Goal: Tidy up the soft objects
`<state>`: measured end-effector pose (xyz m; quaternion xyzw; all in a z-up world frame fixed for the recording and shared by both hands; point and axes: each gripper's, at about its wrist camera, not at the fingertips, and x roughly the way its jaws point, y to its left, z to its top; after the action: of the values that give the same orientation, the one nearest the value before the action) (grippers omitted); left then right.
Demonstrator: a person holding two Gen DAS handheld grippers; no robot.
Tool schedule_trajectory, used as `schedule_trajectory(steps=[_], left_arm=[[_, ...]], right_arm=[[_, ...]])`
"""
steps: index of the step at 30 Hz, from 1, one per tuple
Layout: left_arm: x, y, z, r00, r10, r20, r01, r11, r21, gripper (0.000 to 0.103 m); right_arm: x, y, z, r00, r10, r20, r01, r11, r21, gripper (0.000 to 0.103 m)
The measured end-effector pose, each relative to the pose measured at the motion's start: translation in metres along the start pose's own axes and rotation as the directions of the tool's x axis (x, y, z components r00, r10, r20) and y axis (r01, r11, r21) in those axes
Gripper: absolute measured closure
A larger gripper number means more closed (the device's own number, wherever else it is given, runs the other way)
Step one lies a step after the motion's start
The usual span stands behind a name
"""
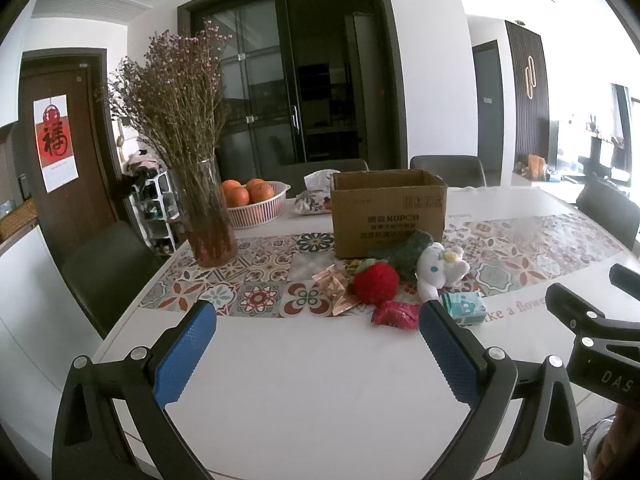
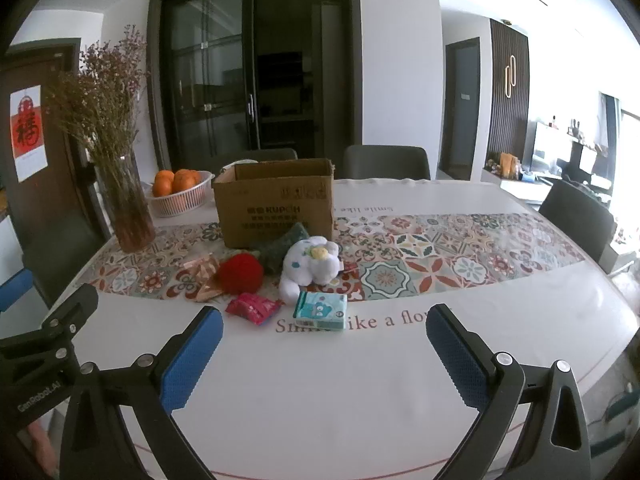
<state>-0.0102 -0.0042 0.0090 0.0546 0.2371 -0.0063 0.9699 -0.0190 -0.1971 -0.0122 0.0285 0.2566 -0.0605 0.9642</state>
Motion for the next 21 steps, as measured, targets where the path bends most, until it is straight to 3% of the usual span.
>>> schedule_trajectory(steps=[21], left_arm=[[0.0009,-0.0010,-0.0005,1.000,-0.012,-0.008,0.013,1.000,0.002,0.000]], right_arm=[[0.0000,0.0009,-0.0014,1.000,-0.001,0.001,0.001,1.000,0.001,0.000]])
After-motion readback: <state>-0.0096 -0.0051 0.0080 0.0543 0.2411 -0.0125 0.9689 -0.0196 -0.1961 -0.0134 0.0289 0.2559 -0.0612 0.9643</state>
